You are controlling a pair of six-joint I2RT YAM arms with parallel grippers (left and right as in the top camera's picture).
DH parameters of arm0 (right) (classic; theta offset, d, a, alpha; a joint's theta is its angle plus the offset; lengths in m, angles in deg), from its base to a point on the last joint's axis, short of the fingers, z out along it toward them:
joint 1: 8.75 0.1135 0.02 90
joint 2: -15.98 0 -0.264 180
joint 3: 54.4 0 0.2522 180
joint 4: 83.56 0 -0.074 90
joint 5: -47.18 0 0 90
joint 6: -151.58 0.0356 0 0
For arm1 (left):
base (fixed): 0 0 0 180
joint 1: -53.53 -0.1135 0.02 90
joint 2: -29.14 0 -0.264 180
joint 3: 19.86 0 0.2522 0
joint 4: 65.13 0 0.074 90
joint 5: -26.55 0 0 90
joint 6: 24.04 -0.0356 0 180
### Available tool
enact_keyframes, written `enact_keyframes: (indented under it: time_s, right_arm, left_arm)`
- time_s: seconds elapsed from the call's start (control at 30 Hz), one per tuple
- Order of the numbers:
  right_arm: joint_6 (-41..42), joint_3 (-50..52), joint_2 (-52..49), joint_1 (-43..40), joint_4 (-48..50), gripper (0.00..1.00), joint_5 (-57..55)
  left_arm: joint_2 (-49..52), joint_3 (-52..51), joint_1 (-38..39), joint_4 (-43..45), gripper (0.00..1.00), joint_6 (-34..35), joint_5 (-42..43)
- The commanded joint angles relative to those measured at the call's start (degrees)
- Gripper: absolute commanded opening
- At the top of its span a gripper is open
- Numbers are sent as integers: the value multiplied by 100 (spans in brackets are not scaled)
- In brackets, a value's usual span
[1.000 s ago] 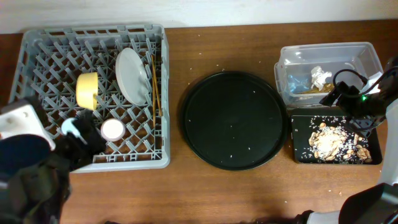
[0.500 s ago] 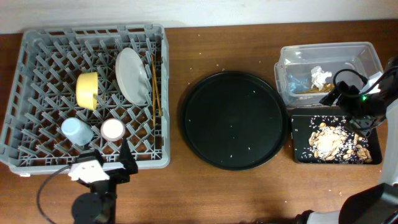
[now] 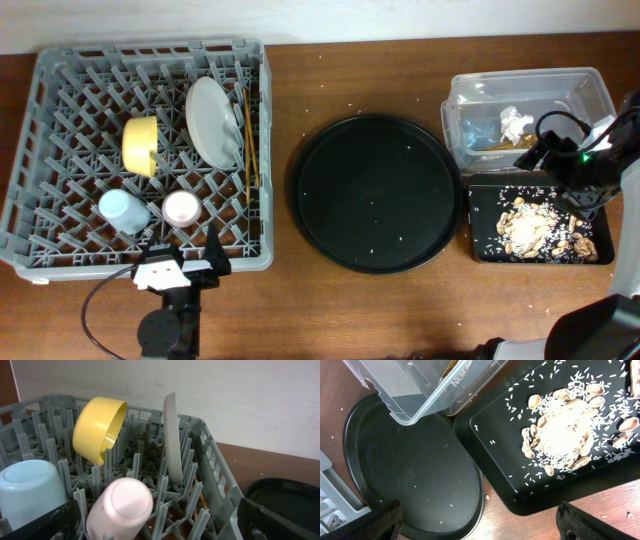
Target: Sort waste into correct bins and load items into the dishwasher rack
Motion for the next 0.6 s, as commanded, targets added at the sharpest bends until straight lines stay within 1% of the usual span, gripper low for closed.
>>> enact_keyframes:
  time_s: [0.0,0.17,0.2,0.23,0.3,0.33,0.4,0.43,0.47,0.57]
  right_arm:
    - [2,-63,22,-31,-7,98,9]
    - [2,-63,85,-28,-4,98,-4]
    - [0,-63,229,28,-13,98,-271]
    - [7,-44,479,170,149,99,-763]
    - [-33,286,1169,682,1307,98,-1185]
    - [-437,625,1606,1023,2015,99,-1327]
    - [-1340,1379,2424,1510,2879,99,-1325]
    - [-1521,1834,2870,1683,3272,98,-1327]
    - [-1523,2310,3357,1777,3661,98,-1327]
    - [-1523,3840,4929,1770,4253,99,-1327]
  left_arm:
    - [-46,-33,22,-2,99,-92,-63]
    - [-46,-33,22,-2,99,-92,-63]
    - [-46,-33,22,-2,99,-92,-63]
    - [-46,-33,22,-2,99,-92,-63]
    - [-46,-33,22,-2,99,-92,-63]
    - [-46,-33,22,-2,99,-92,-63]
    - [-46,-33,22,-2,99,-92,-63]
    - [-46,-33,22,-2,99,-92,-63]
    - [-46,-33,22,-2,99,-92,-63]
    - [-46,-33,22,-2,99,-92,-63]
